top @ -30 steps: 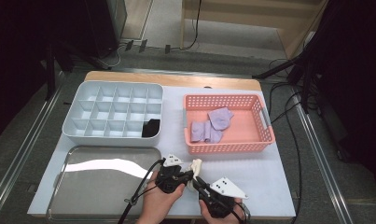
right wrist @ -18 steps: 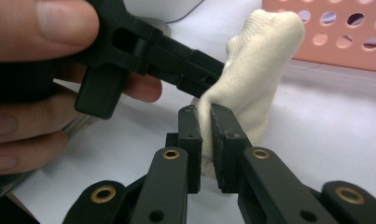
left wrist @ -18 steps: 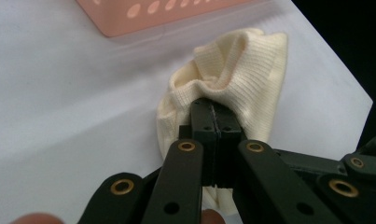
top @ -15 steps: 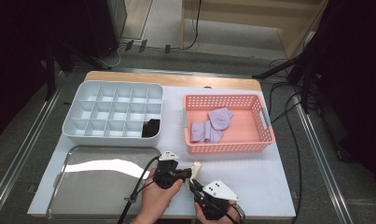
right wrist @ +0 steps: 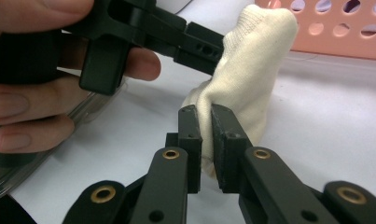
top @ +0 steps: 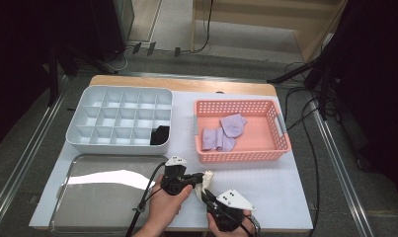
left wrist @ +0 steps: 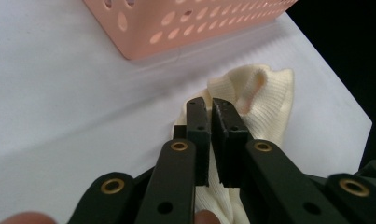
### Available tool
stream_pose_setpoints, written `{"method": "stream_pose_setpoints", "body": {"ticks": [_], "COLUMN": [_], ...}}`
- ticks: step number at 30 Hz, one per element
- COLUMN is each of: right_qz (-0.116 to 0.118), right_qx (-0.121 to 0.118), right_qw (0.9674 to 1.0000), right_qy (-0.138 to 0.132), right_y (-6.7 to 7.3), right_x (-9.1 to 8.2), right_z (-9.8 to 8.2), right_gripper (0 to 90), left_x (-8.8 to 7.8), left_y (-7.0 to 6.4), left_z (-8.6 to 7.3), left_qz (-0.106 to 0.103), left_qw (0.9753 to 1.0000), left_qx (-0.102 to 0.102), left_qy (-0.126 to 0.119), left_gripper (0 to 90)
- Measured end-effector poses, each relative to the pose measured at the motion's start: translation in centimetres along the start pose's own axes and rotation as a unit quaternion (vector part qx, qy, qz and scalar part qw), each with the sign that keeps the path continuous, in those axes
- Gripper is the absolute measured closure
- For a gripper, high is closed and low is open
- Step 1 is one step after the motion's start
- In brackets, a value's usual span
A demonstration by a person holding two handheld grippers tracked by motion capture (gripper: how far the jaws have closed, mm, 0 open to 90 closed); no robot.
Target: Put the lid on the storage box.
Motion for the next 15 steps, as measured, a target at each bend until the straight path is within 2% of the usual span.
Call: {"method": "stream_pose_setpoints", "body": {"ticks": [7,9,11,15], "right_qz": [-0.002,-0.003,-0.004,-0.008], "right_qx": [0.000,-0.001,0.000,0.002], "right_qw": [1.0000,1.0000,1.0000,1.0000], "right_qy": [-0.001,-0.001,-0.001,-0.002], "right_y": [0.0,0.0,0.1,0.2], "right_x": [0.0,0.0,0.0,0.0], "right_z": [-0.1,0.0,0.0,-0.1], "right_gripper": [83.4,83.4,83.3,83.3], "left_x": [-2.4,-2.2,-1.5,-0.1], "left_y": [-0.9,-1.6,-2.3,-2.9], "left_z": [0.7,0.8,0.6,0.5], "left_qz": [0.001,-0.002,0.006,0.024], "left_qw": [0.9989,0.9989,0.9991,0.9989], "left_qx": [0.007,0.009,0.022,0.037], "left_qy": [-0.045,-0.045,-0.035,-0.011], "left_gripper": [64.5,57.9,50.8,50.6]}}
Point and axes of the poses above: each handheld gripper's, and its own axes: x roughly forward along the jaws, z roughly out of its top, y roughly to its left, the point moved 3 cm from there along x, roughly forward along the jaws, and after that the axes turned 8 degrees about x, right-handed, at the moved point
